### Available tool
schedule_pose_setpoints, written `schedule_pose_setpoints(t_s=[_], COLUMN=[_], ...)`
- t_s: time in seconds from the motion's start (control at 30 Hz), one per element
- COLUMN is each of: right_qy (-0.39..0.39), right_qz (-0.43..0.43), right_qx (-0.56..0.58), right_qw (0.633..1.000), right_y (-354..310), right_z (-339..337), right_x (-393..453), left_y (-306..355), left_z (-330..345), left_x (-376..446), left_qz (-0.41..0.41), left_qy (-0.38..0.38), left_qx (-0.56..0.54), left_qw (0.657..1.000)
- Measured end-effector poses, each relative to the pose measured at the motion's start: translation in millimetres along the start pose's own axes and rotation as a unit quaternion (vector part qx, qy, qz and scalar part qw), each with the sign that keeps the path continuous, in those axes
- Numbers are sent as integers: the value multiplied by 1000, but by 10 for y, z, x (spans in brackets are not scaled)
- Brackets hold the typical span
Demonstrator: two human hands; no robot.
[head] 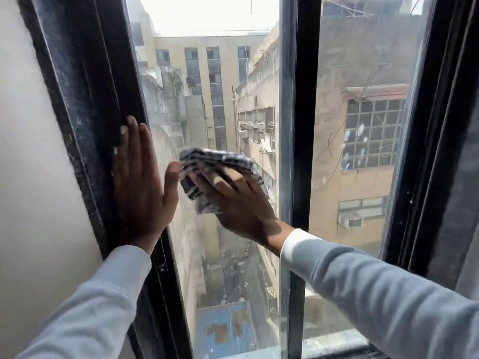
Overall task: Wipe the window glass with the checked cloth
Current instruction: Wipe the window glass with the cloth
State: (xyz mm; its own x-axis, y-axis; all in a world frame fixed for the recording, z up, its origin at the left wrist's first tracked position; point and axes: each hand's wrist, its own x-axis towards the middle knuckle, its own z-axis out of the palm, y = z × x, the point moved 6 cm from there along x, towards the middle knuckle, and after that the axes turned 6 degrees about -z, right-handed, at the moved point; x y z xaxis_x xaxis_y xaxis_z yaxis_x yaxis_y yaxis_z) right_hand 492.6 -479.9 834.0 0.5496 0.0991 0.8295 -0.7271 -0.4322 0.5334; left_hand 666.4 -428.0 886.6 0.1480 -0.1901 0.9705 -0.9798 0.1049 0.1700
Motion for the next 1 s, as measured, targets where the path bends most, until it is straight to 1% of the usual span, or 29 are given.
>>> schedule_pose_setpoints(t_s=[0.03,0.07,0.1,0.13,0.17,0.23,0.27,0.3,0.33,0.37,0.4,0.47,0.53,0.57,0.6,0.63,0.67,0.7,0.73,0.77,0.83,0.87,0.93,0.97,1.0], right_qy=[17,24,30,25,9,-28,-38,-38,-24,9,59,162,218,236,239,220,179,120,58,6,-53,-76,-127,-129,-118], right_qz=[80,167,232,269,276,242,229,233,257,291,326,395,447,456,450,425,389,359,341,332,288,239,109,51,15], right_qx=[-13,-9,2,17,34,90,121,155,194,228,251,259,242,221,188,153,128,113,105,95,64,46,25,15,-4], right_qw=[997,986,972,963,960,966,965,959,946,929,910,866,833,829,840,864,894,919,932,938,954,967,986,990,993], right_y=[253,424,439,329,138,-220,-293,-287,-210,-88,79,519,1012,1293,1558,1800,2008,2167,2266,2301,2162,2000,1771,1800,1905], right_z=[-27,-78,-101,-112,-127,-187,-216,-266,-338,-432,-562,-816,-1024,-1112,-1156,-1150,-1077,-941,-773,-608,-382,-302,-192,-186,-198], right_x=[106,92,-39,-236,-451,-819,-948,-1008,-1008,-990,-980,-1050,-1165,-1223,-1266,-1252,-1213,-1193,-1226,-1309,-1515,-1582,-1583,-1480,-1349], left_y=[-3,-7,0,9,21,52,87,141,224,353,539,1033,1565,1835,2061,2228,2336,2393,2411,2404,2387,2390,2423,2447,2463], left_z=[3,2,3,-2,-12,-60,-99,-141,-176,-195,-187,-61,147,266,384,497,610,709,784,835,885,891,889,893,898], left_x=[8,11,6,2,3,17,24,30,34,41,63,125,179,190,187,191,193,185,169,143,118,115,103,102,101], left_qz=[0,-1,-4,-7,-14,-36,-48,-60,-73,-76,-60,23,135,188,225,247,254,251,244,236,230,227,224,223,221], left_qy=[0,-2,-7,-10,-14,-12,-5,4,10,12,6,-44,-136,-179,-212,-234,-251,-265,-271,-266,-245,-241,-243,-244,-247], left_qx=[-3,-6,-10,-15,-22,-40,-48,-48,-38,-19,-3,-16,-65,-79,-73,-52,-23,5,28,51,99,120,160,183,200], left_qw=[1000,1000,1000,1000,1000,998,998,997,997,997,998,999,979,962,948,939,934,931,931,933,937,936,930,926,922])
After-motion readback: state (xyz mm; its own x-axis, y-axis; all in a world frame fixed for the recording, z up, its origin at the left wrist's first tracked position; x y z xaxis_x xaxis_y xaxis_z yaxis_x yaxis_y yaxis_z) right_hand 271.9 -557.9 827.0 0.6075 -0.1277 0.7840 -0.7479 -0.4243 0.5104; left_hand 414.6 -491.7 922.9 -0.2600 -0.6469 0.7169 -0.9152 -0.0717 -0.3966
